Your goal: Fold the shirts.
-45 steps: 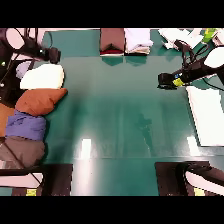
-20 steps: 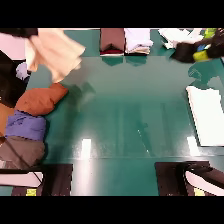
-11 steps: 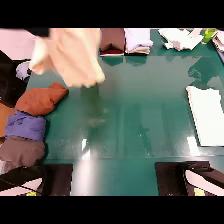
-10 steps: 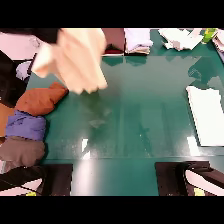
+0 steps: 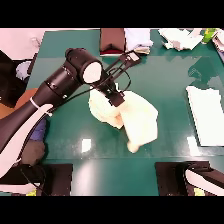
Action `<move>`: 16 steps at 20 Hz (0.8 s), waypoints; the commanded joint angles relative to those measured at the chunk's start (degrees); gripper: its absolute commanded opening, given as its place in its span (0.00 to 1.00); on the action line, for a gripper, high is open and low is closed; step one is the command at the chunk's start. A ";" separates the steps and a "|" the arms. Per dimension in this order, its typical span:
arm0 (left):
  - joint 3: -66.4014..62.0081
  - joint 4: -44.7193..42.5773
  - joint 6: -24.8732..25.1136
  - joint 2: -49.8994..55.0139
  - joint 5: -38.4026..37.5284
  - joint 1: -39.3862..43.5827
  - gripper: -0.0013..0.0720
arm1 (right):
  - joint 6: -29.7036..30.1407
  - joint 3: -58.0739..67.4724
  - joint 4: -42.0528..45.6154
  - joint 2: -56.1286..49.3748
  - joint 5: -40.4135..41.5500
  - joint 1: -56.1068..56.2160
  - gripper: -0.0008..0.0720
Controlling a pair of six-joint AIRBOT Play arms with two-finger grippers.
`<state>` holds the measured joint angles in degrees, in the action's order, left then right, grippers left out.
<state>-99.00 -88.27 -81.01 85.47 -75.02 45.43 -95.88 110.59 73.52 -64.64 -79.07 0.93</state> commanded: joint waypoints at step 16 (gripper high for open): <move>11.34 11.45 -11.06 14.32 7.93 -26.60 0.72 | 0.02 -0.09 0.13 -7.19 -6.88 4.70 0.04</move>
<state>-88.36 -80.42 -91.31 96.31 -69.19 19.22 -95.88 110.52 73.52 -70.06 -85.25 3.46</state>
